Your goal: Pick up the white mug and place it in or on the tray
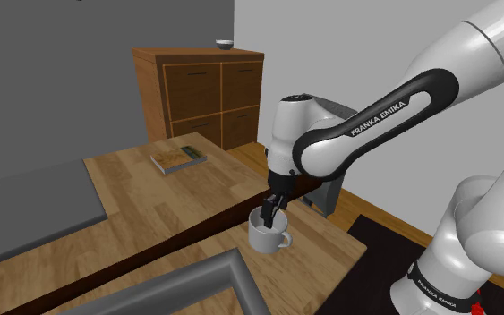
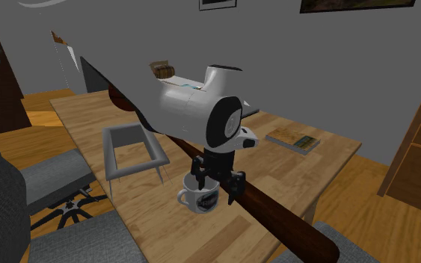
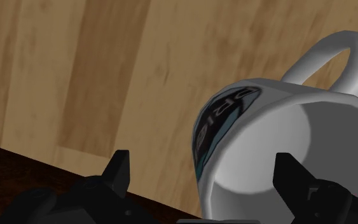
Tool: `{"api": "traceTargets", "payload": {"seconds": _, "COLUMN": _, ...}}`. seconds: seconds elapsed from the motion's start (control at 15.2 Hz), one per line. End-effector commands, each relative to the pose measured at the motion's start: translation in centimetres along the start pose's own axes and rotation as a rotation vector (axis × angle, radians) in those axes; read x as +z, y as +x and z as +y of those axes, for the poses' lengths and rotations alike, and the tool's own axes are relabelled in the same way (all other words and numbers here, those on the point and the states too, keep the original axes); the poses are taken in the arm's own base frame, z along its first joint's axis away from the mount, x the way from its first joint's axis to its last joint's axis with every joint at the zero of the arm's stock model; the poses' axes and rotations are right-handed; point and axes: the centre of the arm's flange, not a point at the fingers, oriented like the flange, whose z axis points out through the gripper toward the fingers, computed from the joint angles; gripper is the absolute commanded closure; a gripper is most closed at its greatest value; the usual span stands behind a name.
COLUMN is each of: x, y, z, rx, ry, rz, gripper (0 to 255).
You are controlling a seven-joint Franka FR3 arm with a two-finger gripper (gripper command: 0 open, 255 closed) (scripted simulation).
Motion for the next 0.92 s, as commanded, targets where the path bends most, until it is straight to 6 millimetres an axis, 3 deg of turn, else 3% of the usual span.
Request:
{"api": "traceTargets", "payload": {"seconds": 0.0, "x": 0.0, "y": 0.0, "z": 0.0, "rx": 0.0, "ry": 0.0, "rz": 0.0, "gripper": 255}}
{"api": "traceTargets", "payload": {"seconds": 0.59, "x": 0.0, "y": 0.0, "z": 0.0, "rx": 0.0, "ry": 0.0, "rz": 0.0, "gripper": 255}}
{"api": "traceTargets", "payload": {"seconds": 0.86, "x": -2.1, "y": 0.0, "z": -0.1, "rx": 0.0, "ry": 0.0, "rz": 0.0, "gripper": 255}}
